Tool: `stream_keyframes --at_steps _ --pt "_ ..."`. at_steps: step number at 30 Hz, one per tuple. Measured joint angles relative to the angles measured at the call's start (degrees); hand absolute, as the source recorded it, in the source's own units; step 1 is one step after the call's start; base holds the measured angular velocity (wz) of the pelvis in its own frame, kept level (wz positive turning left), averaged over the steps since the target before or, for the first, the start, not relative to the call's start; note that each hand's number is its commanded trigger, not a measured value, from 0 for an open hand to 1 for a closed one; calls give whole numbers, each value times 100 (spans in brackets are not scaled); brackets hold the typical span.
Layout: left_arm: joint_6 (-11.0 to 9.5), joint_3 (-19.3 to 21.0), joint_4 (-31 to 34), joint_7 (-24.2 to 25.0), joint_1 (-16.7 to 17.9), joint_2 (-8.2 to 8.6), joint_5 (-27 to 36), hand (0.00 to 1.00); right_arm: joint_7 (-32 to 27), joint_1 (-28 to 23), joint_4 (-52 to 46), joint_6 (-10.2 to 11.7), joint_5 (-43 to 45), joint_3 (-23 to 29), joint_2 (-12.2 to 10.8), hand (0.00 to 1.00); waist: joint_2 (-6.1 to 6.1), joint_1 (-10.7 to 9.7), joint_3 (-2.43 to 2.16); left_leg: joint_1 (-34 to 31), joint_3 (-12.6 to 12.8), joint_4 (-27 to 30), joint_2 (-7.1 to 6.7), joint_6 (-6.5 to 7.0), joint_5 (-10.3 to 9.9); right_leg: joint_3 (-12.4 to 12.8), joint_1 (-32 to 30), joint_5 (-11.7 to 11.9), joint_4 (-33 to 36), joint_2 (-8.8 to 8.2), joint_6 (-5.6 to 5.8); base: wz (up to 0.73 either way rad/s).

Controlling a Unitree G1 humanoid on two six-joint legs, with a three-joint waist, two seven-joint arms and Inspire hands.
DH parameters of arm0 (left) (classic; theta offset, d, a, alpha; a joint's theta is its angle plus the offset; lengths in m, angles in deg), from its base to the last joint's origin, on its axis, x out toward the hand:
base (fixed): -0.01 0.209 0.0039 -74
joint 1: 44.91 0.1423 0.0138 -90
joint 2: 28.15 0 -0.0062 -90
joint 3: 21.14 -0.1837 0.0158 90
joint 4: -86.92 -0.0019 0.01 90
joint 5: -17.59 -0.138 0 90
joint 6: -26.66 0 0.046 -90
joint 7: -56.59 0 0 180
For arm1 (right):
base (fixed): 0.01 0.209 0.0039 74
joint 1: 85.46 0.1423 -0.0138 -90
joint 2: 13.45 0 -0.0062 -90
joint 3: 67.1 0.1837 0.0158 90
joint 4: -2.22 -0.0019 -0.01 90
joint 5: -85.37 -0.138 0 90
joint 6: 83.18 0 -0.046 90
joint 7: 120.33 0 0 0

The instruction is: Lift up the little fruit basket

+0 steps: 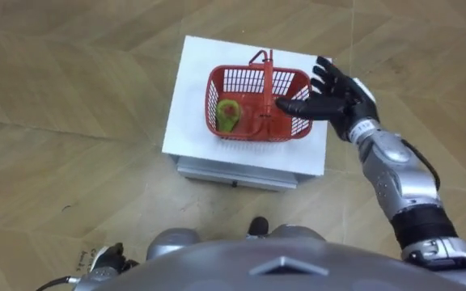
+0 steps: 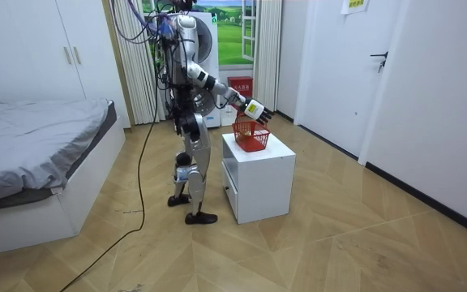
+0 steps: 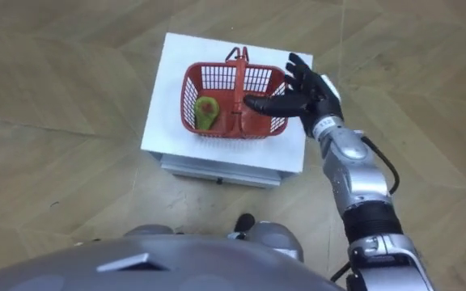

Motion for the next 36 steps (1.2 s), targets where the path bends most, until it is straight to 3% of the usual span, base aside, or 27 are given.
stream_keyframes --at_steps 5,14,17,21,22,24,30,36 --pt "-74 99 93 15 169 -11 -1 0 -107 -212 -184 20 39 226 78 0 -33 -114 -20 96 158 -42 3 0 0 145 -5 0 34 13 2 -13" --pt "-110 99 99 30 156 -89 -4 0 -152 -413 -367 54 486 228 111 0 -46 -303 -24 169 303 -45 -2 0 0 278 -22 -11 92 20 12 -9" --pt "-120 216 99 2 111 -97 8 0 -229 -635 -112 198 874 230 92 0 -28 -322 -27 221 321 -58 0 0 -1 253 50 -8 72 10 15 2" --pt "-244 325 84 -170 12 -96 13 0 -408 -683 1121 366 1418 234 71 0 -6 -319 -32 332 332 -76 -2 0 -1 263 143 -14 72 14 23 0" --pt "-330 333 71 -257 -23 -91 15 0 -456 -687 1695 401 1629 249 70 0 12 -312 -23 370 332 -109 -1 0 -1 269 165 -15 69 13 24 0" --pt "-452 344 71 -342 -42 -63 11 0 -501 -768 2781 414 1752 393 74 0 21 -303 -48 412 332 -168 -1 6 -4 281 185 -34 73 17 41 0" --pt "-304 439 -82 -351 -109 2 -325 0 -505 -841 4502 314 1729 495 58 0 167 -312 -26 494 377 -226 52 112 -101 295 213 -42 92 90 39 -1" --pt "-136 432 -121 -315 -128 61 -522 0 -377 -952 5299 -226 2297 474 -127 0 200 -364 3 677 309 -234 73 104 -160 266 390 -104 130 101 38 2"
